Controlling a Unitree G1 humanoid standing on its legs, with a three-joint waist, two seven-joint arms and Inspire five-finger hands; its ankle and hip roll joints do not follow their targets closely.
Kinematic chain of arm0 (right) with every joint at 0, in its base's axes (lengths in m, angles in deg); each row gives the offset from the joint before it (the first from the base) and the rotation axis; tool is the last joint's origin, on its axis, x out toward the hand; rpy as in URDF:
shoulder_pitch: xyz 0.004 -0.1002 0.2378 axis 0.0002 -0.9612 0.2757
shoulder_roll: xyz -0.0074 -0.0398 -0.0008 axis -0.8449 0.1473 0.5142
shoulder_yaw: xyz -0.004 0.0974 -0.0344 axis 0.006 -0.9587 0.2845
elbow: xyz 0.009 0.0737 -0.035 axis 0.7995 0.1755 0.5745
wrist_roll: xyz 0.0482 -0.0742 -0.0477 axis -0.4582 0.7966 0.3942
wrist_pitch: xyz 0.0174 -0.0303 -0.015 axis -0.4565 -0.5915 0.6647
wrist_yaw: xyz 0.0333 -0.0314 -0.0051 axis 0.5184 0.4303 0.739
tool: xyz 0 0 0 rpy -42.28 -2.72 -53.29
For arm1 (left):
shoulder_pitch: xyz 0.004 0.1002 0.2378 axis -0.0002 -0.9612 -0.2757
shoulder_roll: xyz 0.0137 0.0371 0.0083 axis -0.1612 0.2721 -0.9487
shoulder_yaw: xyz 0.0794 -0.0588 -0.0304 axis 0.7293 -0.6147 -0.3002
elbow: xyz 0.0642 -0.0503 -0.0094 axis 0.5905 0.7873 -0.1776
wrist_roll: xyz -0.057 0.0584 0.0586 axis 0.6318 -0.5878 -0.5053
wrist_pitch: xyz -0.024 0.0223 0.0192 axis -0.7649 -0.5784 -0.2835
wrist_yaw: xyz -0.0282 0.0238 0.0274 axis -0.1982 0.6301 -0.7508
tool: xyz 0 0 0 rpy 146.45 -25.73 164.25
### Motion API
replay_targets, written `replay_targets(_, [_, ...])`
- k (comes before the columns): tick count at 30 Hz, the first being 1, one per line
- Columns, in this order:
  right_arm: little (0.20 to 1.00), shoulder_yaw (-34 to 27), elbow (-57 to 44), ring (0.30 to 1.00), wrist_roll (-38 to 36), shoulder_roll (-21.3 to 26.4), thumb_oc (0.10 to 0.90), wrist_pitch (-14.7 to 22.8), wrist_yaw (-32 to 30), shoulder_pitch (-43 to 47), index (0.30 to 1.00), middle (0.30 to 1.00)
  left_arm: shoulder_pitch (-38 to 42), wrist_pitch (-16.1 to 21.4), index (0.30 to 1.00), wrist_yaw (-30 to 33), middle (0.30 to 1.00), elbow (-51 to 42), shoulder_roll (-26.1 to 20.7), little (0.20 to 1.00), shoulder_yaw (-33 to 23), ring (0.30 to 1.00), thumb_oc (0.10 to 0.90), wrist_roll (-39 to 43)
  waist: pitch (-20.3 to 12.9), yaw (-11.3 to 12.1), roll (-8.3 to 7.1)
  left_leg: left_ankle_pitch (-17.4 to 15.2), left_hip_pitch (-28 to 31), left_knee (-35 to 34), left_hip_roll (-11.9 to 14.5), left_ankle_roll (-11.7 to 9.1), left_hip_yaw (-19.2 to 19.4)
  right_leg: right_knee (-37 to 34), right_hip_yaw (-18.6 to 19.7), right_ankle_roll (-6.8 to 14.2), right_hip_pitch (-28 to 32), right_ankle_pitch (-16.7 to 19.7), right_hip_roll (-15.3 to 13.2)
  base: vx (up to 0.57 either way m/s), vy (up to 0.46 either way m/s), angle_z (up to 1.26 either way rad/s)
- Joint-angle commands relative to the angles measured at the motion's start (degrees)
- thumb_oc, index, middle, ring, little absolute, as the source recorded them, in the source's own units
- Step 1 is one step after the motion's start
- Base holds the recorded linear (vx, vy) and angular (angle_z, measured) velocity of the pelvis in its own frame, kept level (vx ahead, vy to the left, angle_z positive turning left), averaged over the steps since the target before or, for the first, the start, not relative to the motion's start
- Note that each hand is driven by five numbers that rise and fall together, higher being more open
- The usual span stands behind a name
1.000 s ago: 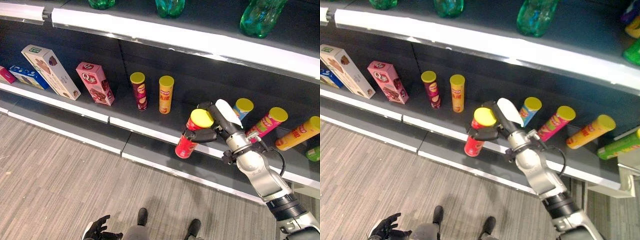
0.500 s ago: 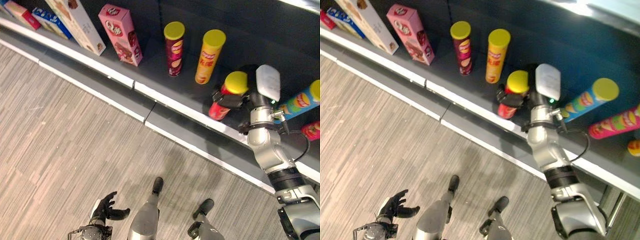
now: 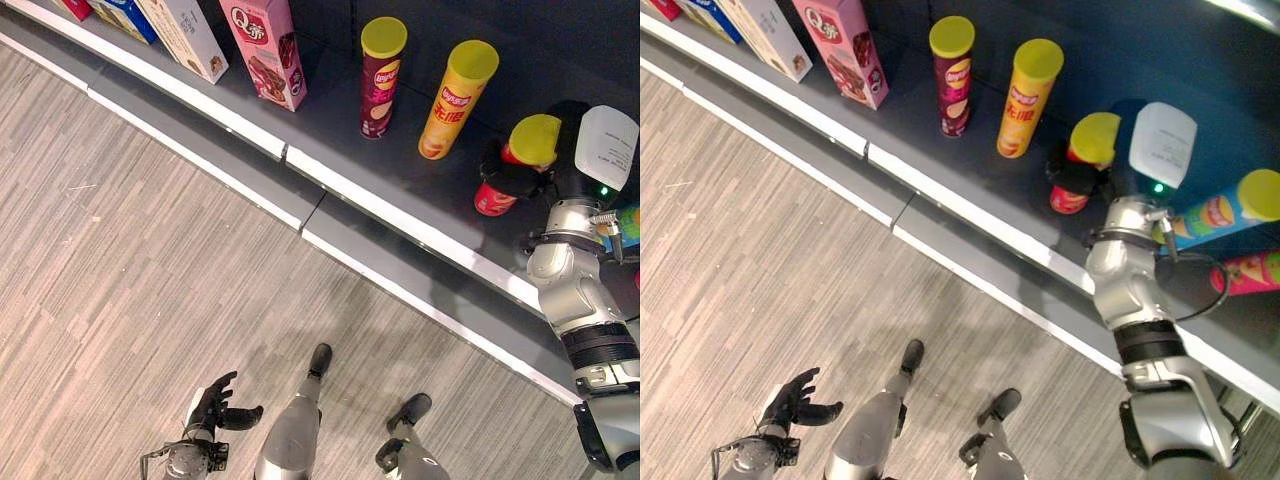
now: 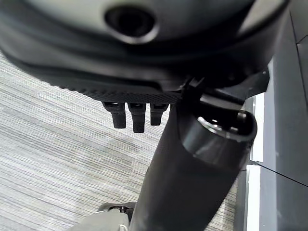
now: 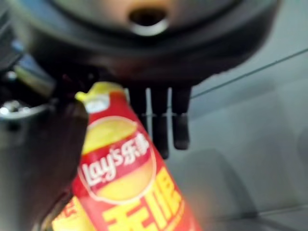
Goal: Put the goods on the table back onto the shelves and tidy them up.
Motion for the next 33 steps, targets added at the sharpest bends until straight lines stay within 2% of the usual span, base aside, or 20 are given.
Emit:
replay_targets(1, [0.3,-0.7,-2.1,0.3,-1.0,7.9,0.4,1.3,-7.0,9.7,0.3,0.3,-1.0,2.5,0.9,2.5,0.9,0.1,-4.4,0.9,3.8,0.9,0.8,1.6,-2.4,0.2,-0.13,-2.6,-2.5,0.1,0.7,-1.6,-1.8,4.0,0.2,6.0,0.3,-3.1,-6.1,0.0,0.0,0.0])
replay_targets(9, [0.3,-2.2,1.0,0.3,-6.1,5.6,0.4,1.7,-9.6,10.3,0.3,0.3,-0.7,2.6,0.9,3.2,0.9,-0.3,-4.4,0.9,4.7,0.9,0.8,2.1,-2.3,-0.4,-0.26,-3.0,-2.6,0.1,0.5,-1.4,-1.6,3.7,0.7,6.1,0.0,-3.0,-6.0,0.0,0.0,0.0])
replay_targets(20, [0.3,-2.7,4.0,0.3,-9.3,4.8,0.4,1.6,-10.6,10.0,0.3,0.3,-0.2,2.7,0.9,3.8,0.9,-0.6,-4.2,0.9,5.5,0.9,0.8,2.0,-1.9,-0.8,-0.13,-3.0,-3.0,0.1,0.3,-1.4,-1.9,3.7,0.3,6.1,-0.2,-3.0,-5.9,0.0,0.0,0.0])
replay_targets(22, [0.9,-2.5,4.3,0.9,-9.7,4.3,0.8,1.7,-10.5,10.1,0.9,0.9,0.0,2.6,0.9,3.9,0.9,-0.6,-4.2,0.9,5.5,0.9,0.8,2.2,-2.1,-0.9,-0.27,-3.1,-3.0,0.1,0.3,-1.3,-1.9,3.5,0.4,6.1,-0.2,-2.9,-6.0,0.0,0.0,0.0])
replay_targets(26, [0.9,-2.5,4.1,0.9,-11.4,3.3,0.8,2.5,-10.1,9.9,0.9,0.9,0.2,2.4,0.9,4.0,0.9,-0.5,-4.3,0.9,5.3,0.9,0.8,2.2,-2.5,-1.1,-0.53,-3.3,-2.6,0.1,0.3,-1.3,-1.9,3.4,0.4,6.1,0.1,-2.9,-6.0,0.0,0.0,0.0])
replay_targets(28, [0.9,-3.3,5.3,0.9,-16.4,1.7,0.8,4.1,-10.1,10.6,0.9,0.9,0.5,2.3,0.9,4.3,0.9,-0.5,-4.3,0.9,5.5,0.9,0.8,2.4,-2.3,-1.2,-0.77,-3.3,-2.6,0.0,0.3,-1.4,-1.6,3.2,0.5,6.1,0.0,-2.7,-5.9,-0.01,0.004,0.02])
replay_targets(33, [0.9,-4.0,5.0,0.9,-18.8,0.8,0.8,5.2,-9.6,10.1,0.9,0.9,0.6,2.1,0.9,4.1,0.9,0.0,-4.1,0.9,5.4,0.9,0.8,2.5,-2.2,-1.3,-0.85,-3.3,-2.8,0.0,0.2,-1.3,-1.8,3.0,0.2,6.2,0.1,-2.5,-6.1,0.0,0.0,0.0])
